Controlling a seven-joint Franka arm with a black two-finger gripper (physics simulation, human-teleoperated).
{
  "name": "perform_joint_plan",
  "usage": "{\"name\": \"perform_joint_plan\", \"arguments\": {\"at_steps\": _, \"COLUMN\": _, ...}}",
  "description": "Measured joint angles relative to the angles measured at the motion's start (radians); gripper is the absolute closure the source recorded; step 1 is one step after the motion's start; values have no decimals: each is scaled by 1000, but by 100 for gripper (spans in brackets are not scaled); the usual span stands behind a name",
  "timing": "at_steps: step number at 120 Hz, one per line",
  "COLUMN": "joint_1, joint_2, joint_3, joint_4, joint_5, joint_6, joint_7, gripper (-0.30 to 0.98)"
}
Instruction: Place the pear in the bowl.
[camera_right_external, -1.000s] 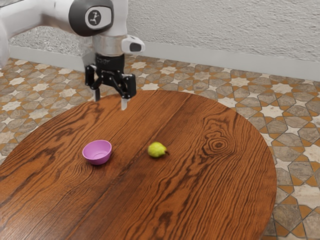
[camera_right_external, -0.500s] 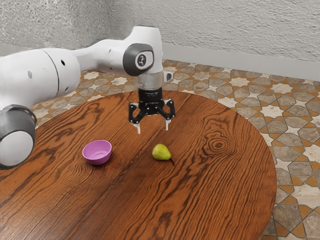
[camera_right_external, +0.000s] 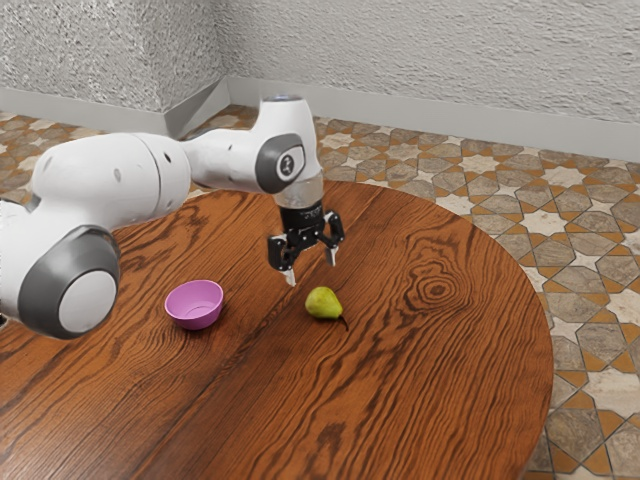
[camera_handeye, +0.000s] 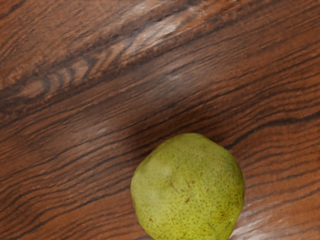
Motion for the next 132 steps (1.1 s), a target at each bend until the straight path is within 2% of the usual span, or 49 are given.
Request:
{"name": "perform_joint_plan", "arguments": {"at_steps": 50, "joint_1": 9, "joint_2": 91, "joint_3": -5, "joint_4": -4, "joint_5": -57, "joint_6": 159, "joint_7": -116, "gripper": 0}}
{"name": "perform_joint_plan", "arguments": {"at_steps": 90, "joint_1": 13, "joint_2": 109, "joint_3": -5, "joint_4": -41, "joint_5": -92, "joint_6": 202, "joint_7": -159, "gripper": 0}}
{"name": "perform_joint_plan", "arguments": {"at_steps": 132, "joint_1": 13, "joint_2": 107, "joint_3": -27, "joint_4": -54, "joint_5": -100, "joint_6": 214, "joint_7": -183, "gripper": 0}}
